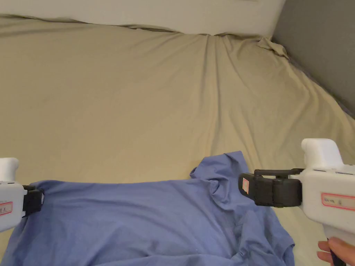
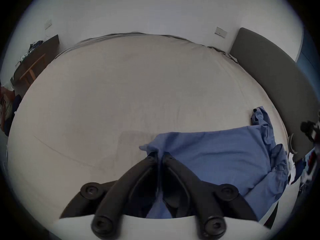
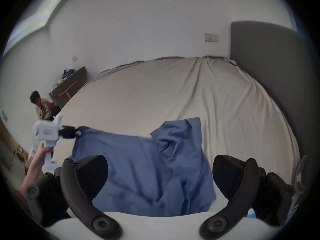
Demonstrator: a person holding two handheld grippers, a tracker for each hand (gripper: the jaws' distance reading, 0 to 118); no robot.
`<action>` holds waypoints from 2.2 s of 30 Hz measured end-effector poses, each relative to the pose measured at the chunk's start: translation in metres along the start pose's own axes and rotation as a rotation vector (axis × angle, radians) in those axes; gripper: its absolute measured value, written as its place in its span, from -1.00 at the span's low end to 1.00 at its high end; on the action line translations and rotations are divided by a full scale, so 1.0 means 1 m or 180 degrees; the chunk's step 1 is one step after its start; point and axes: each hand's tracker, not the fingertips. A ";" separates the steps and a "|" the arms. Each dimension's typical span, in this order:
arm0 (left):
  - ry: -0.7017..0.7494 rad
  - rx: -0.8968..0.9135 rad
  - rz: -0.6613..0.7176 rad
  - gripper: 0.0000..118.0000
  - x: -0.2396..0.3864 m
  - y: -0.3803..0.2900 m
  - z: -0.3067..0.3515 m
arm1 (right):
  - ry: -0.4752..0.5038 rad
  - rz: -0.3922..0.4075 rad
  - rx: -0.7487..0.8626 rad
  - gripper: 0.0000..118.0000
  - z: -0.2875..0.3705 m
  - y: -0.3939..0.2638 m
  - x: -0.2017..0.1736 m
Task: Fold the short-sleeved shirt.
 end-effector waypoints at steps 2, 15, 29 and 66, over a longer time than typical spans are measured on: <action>0.0017 -0.0010 -0.0016 -0.94 0.000 0.001 -0.004 | -0.0190 -0.0095 -0.0364 1.00 -0.047 0.021 0.018; -0.0032 -0.0100 0.0044 -0.94 -0.002 0.006 -0.016 | -0.0427 -0.0401 -0.1039 -0.94 -0.166 0.023 0.053; 0.0005 0.0461 0.0072 -0.94 0.004 -0.037 0.118 | -0.0270 0.0067 0.0239 -0.94 0.065 -0.022 0.013; 0.0898 0.1465 -0.0393 0.28 0.054 -0.146 0.298 | -0.0468 -0.0060 0.0834 0.61 0.216 -0.150 -0.053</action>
